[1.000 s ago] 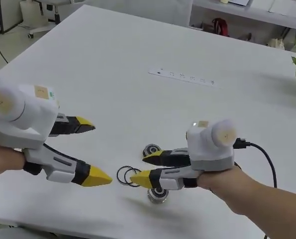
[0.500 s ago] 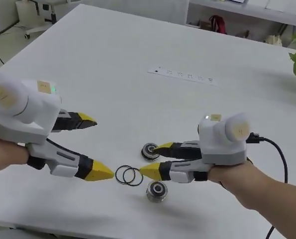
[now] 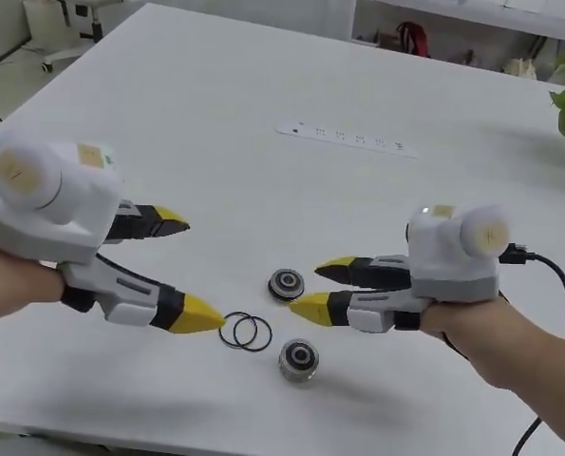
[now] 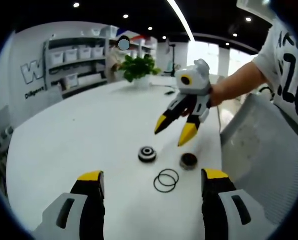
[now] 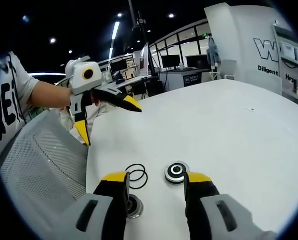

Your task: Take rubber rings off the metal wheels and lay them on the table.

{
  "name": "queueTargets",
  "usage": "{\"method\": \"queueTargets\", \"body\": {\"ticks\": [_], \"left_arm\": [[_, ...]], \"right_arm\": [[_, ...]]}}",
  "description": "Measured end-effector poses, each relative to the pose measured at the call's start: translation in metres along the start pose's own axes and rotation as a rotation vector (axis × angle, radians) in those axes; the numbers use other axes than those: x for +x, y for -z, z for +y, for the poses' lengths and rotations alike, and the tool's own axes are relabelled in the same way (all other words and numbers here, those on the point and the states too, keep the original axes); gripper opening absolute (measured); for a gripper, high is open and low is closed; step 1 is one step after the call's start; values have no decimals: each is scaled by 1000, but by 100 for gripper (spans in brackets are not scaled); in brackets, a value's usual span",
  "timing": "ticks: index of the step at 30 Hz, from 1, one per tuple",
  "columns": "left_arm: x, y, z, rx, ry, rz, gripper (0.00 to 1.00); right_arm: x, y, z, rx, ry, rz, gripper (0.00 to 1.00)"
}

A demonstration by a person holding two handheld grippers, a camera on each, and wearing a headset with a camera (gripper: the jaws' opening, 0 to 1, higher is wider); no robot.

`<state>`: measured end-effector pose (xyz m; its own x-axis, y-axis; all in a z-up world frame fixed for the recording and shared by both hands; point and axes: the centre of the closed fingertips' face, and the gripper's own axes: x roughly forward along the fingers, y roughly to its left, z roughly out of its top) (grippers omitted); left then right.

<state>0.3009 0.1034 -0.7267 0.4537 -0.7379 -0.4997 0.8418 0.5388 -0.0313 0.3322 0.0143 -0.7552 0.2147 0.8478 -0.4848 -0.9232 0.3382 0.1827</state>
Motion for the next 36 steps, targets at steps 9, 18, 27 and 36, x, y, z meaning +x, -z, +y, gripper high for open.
{"method": "queueTargets", "body": {"ticks": [9,18,27,36], "left_arm": [[6,-4,5,3,-1,-1,80],[11,-9,10,4,-2,-3,80],[19,-11,12,1,4,-2,80],[27,-14,14,-1,9,2,79]], "right_arm": [[-8,-1,-13,7,34,-15,40],[-17,1,-25,18,66,-23,41],[-24,9,-33,27,94,-14,40],[-28,15,-42,34,115,-9,40]]}}
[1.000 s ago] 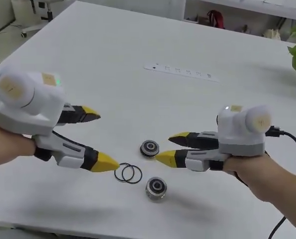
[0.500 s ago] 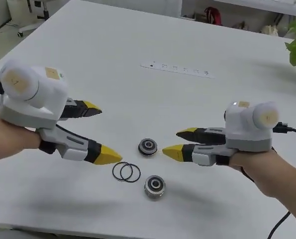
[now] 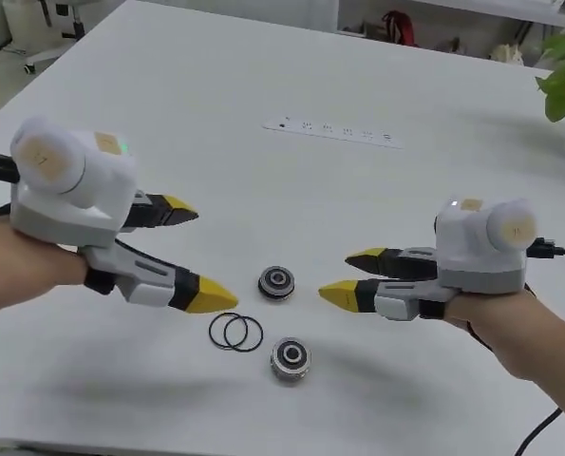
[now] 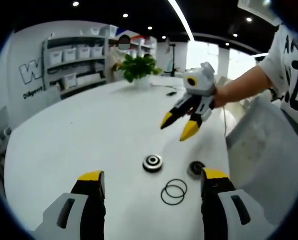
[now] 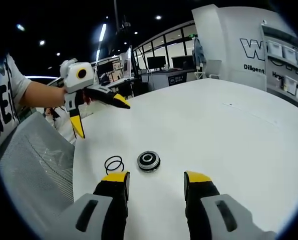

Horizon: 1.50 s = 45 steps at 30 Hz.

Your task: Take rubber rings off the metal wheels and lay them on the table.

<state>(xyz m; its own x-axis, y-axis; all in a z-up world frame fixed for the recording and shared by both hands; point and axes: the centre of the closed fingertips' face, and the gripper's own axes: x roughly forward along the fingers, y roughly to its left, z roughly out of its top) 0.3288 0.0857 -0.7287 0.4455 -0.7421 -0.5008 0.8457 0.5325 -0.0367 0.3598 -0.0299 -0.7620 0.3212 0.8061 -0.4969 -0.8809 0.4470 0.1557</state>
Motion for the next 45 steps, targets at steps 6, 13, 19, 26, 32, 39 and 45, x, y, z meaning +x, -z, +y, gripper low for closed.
{"method": "queueTargets", "body": {"ticks": [6,13,19,26,32,39,45], "left_arm": [[4,0,1,-6,0,0,79],[8,0,2,-9,0,4,78],[12,0,4,-16,-2,4,78],[17,1,4,-25,3,5,77],[25,4,2,-28,13,12,76],[31,7,1,-28,20,21,73],[35,10,1,-40,24,27,71]], "right_arm": [[0,3,-3,4,8,2,41],[1,7,-6,6,12,6,41],[4,10,-7,4,12,11,40],[7,10,-4,1,5,9,40],[12,13,-1,-13,-5,18,39],[22,13,3,-24,-17,21,38],[31,16,7,-44,-34,39,36]]}}
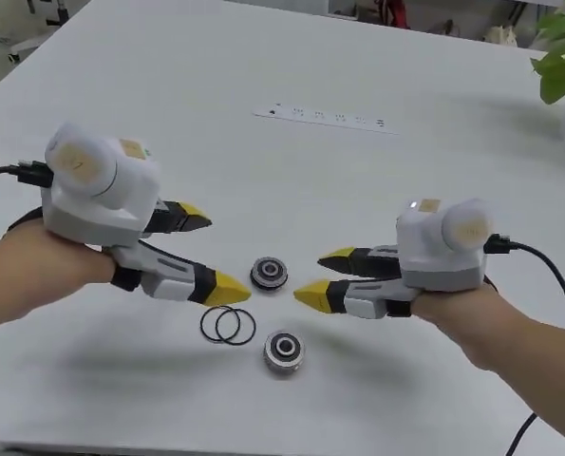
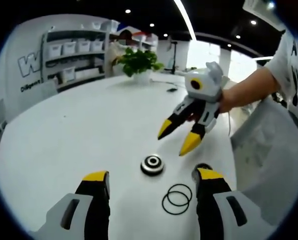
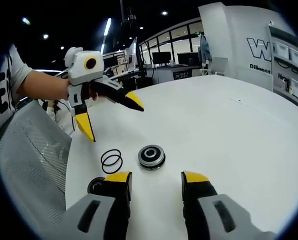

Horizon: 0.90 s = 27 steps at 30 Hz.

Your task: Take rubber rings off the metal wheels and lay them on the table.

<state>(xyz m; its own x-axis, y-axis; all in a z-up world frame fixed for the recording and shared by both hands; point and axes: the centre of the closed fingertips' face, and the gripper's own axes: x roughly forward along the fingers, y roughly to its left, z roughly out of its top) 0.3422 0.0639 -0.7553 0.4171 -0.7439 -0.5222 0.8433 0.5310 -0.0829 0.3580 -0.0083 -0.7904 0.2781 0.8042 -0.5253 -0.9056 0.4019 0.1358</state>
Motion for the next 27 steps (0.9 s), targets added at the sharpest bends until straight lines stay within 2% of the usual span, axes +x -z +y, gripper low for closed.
{"method": "queueTargets", "body": {"ticks": [10,27], "left_arm": [[7,3,0,4,10,15,65],[19,0,1,1,22,17,56]], "right_arm": [[7,-1,3,-16,-16,5,34],[14,-6,7,-30,-32,3,33]]}}
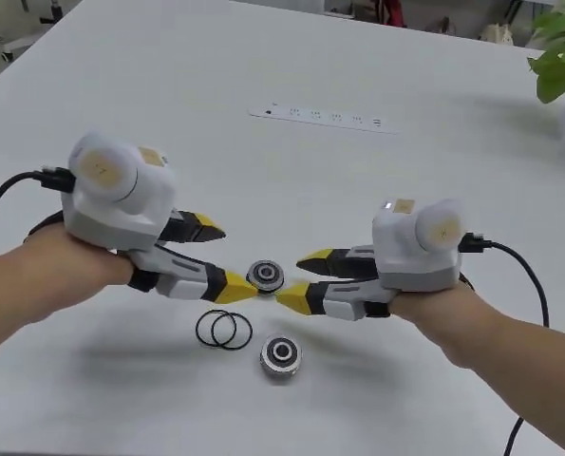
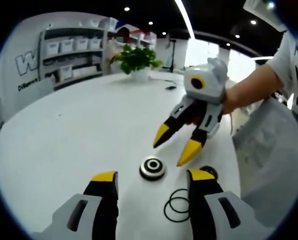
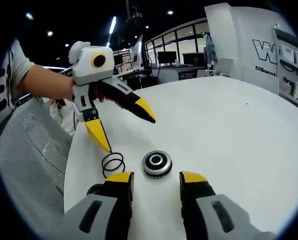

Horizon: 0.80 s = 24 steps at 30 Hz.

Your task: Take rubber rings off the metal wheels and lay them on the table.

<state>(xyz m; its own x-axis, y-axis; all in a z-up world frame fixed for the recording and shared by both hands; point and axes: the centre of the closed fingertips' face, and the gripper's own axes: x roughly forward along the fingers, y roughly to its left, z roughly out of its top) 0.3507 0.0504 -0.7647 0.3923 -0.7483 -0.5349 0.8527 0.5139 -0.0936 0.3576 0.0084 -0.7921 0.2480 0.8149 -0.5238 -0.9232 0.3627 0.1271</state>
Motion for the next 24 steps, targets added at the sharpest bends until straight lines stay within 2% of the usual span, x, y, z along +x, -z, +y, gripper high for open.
{"method": "queueTargets", "body": {"ticks": [16,24], "left_arm": [[4,2,5,0,-11,9,53],[7,3,4,-2,-5,17,51]], "right_arm": [[1,3,-2,1,-1,7,33],[2,5,-3,6,-1,5,34]]}}
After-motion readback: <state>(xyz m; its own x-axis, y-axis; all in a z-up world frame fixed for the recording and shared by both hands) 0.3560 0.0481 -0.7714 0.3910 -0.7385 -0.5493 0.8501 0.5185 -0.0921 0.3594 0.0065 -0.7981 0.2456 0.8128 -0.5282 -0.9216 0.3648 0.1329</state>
